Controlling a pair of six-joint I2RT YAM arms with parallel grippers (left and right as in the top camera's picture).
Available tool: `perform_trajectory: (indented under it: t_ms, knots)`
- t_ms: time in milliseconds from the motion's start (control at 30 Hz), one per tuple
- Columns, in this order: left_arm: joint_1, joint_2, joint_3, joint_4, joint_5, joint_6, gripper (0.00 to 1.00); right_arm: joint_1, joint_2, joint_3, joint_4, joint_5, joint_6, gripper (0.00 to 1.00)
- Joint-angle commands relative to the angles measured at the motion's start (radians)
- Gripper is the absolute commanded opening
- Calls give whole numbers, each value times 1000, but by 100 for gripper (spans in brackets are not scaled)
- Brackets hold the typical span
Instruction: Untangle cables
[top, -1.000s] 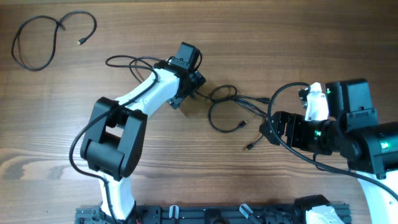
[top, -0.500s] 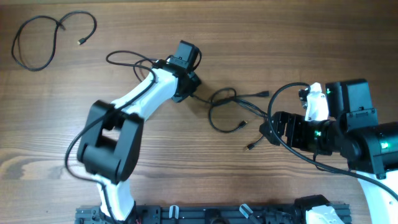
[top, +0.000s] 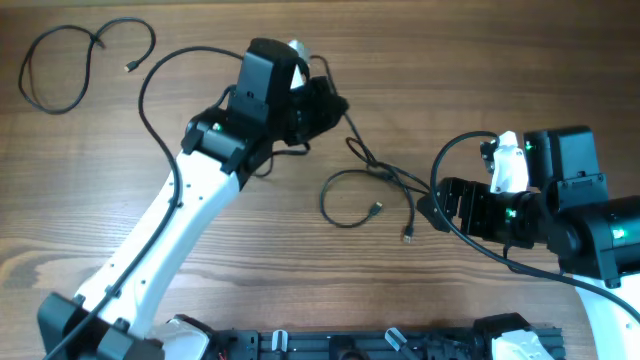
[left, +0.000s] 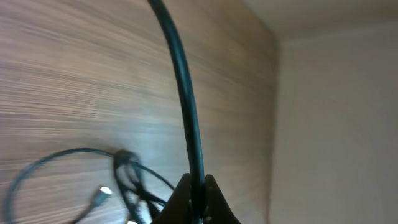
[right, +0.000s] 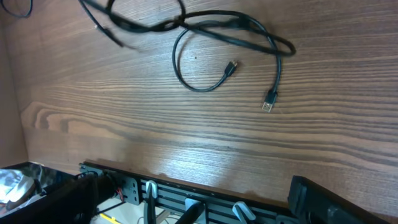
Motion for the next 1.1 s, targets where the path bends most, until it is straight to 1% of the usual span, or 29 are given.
perform_trajectory:
  t_ms: [0, 67, 200, 300, 433, 567, 600, 667, 767, 933, 1067]
  knots:
    - [-47, -69, 11, 74, 135, 33, 4, 4, 0, 2, 8, -5, -13, 100]
    - [-61, -86, 11, 117, 159, 26, 4, 4, 0, 2, 8, -5, -13, 100]
    - [-68, -124, 11, 186, 170, -70, 4, 4, 0, 2, 8, -5, -61, 100]
    - [-68, -143, 11, 200, 175, -111, 4, 4, 0, 2, 18, -1, -66, 100]
    - [-68, -151, 11, 201, 226, -209, 4, 4, 0, 2, 47, -6, -66, 100]
    - [-68, -151, 11, 202, 277, -216, 4, 4, 0, 2, 61, -19, -68, 100]
    - [-68, -151, 11, 203, 285, -235, 4, 4, 0, 2, 66, -16, -84, 100]
    - [-68, -151, 11, 234, 317, -245, 4, 4, 7, 2, 68, -12, -85, 100]
    - [-68, -151, 11, 246, 322, -245, 4, 4, 23, 2, 68, -5, -85, 100]
    - [-67, -151, 11, 241, 322, -244, 4, 4, 75, 2, 52, 171, -94, 100]
    - [-58, -151, 11, 242, 322, -251, 4, 4, 124, 2, 23, 69, -268, 100]
